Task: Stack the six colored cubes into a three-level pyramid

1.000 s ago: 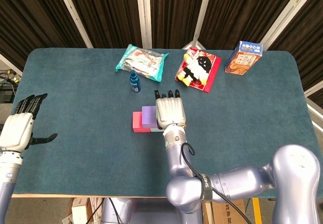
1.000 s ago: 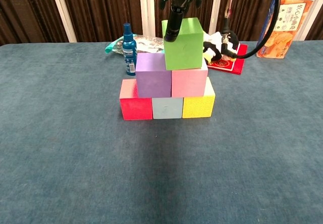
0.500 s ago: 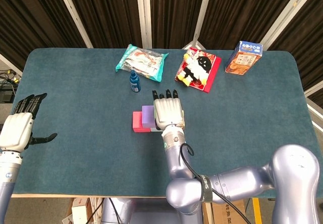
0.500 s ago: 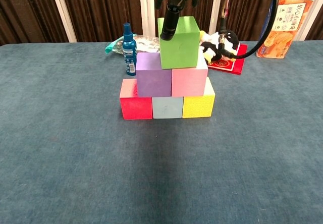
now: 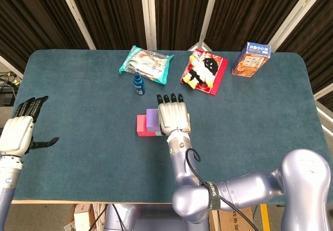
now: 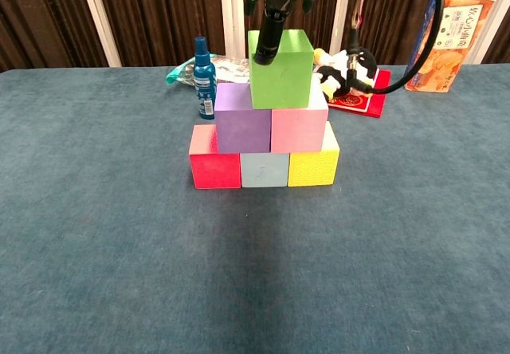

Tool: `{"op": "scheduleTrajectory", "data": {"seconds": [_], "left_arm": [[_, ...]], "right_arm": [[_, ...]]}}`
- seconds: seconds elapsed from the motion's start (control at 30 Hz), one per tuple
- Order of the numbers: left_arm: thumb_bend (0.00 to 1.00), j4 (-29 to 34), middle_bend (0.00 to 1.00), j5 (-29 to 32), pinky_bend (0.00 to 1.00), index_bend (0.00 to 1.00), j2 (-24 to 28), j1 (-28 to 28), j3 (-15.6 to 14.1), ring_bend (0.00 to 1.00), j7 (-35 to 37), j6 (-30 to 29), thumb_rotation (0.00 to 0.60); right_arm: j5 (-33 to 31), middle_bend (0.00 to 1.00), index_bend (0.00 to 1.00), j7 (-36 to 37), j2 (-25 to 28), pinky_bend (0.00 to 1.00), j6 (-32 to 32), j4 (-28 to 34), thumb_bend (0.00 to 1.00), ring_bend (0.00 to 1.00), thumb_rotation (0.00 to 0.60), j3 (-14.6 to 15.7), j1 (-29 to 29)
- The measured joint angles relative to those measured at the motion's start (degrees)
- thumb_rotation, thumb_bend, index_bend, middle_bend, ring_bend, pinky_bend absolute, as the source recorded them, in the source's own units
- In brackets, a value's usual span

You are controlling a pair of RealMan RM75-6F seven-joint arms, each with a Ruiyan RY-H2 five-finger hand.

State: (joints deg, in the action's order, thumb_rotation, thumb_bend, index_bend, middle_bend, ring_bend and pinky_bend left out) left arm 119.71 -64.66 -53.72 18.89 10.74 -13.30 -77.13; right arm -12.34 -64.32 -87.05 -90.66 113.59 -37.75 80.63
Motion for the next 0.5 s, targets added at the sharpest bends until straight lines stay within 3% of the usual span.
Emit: {"op": "scheduleTrajectory", "data": {"seconds": [0.1,0.5], "left_arm": [[0.12,0.01,0.07,-0.01,0.06,0.0,0.03,-0.01,0.03,0.04,0.01,-0.05,0.6],[0.12,0.08,0.06,-0.48,0.06,0.0,0.28,-0.33,0.21,0.04,0.63,-0.68,0.6]], "right_arm": [[0.01,0.0,0.0,0.18,0.25,0.0,-0.19,0.99,0.46,0.0,0.6,-0.26,-0.04],[2.73,0.0,0.0,2.01,4.0,0.0,-1.89,7.73,0.35,0.0,0.6,-0.76,-1.9]]}}
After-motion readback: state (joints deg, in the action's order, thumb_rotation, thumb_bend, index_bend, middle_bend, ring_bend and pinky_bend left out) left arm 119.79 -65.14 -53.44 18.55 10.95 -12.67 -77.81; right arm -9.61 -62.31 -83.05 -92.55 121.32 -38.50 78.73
